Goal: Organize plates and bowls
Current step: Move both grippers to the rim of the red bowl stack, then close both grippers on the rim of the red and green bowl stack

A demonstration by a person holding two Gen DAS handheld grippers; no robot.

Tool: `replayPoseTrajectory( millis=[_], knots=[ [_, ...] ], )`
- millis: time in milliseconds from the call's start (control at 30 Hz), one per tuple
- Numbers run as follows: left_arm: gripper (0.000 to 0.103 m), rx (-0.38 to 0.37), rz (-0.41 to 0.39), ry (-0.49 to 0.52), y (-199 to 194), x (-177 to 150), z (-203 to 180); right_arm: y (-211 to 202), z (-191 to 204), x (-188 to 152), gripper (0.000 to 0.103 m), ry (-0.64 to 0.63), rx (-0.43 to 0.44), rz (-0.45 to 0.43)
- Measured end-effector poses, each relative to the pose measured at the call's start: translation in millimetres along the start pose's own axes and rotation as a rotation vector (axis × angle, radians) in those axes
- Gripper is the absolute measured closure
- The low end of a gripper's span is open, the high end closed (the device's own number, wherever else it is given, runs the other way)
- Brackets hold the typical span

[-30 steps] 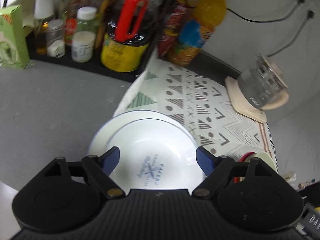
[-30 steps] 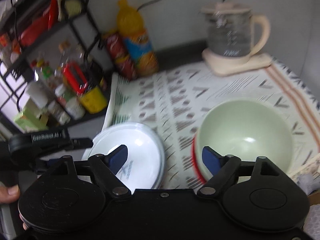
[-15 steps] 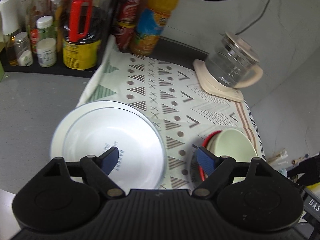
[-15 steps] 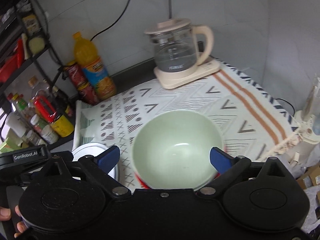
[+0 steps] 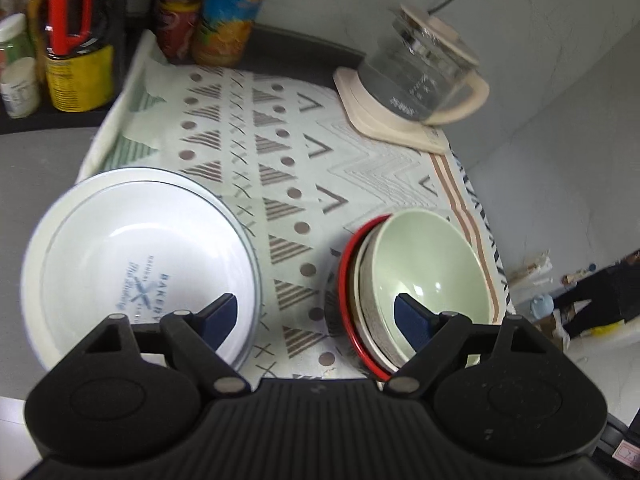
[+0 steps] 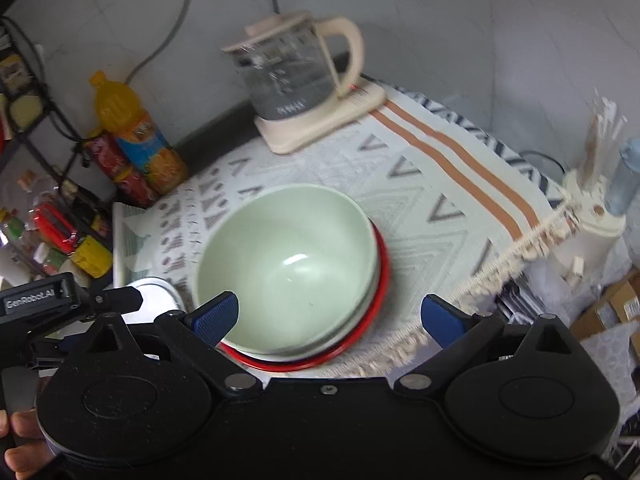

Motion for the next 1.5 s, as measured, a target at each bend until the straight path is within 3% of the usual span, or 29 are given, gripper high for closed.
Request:
replayPoseTrajectory(
  millis=[533, 733, 800, 900, 1067, 1500],
  knots=[
    [0.023, -0.063, 0.117, 0.121, 62, 21, -32, 37, -29, -1, 0.031, 0.194, -0.072, 0.046],
    [0.035, -0.098, 0.17, 0.146, 82, 26, -37, 50, -30, -1, 0.044, 0.233, -0.102, 0.064],
    [0.042, -0.115, 0.176, 0.167, 87, 27, -40, 53, -32, -2, 0.054, 0.25, -0.106, 0.069],
    [0.055, -0.132, 0.2, 0.179, 94, 28, -43, 59, -35, -4, 0.062, 0.263, -0.119, 0.08],
    [0.066, -0.129, 0.222, 0.18, 104, 29, -40, 65, -33, -7, 0.072, 0.272, -0.115, 0.09],
    [0.069, -0.137, 0.205, 0.219, 104, 28, -42, 72, -33, -11, 0.077, 0.294, -0.139, 0.096]
  ],
)
Point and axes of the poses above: each gripper's, at about its wrist camera, not at the fingertips, and y roughly the way its jaws point, z to its left, x to its top, the point moved 6 cm from there along y, roughly the way its jaws point, and after that the axes turned 8 degrees about x, right-handed, at the moved point
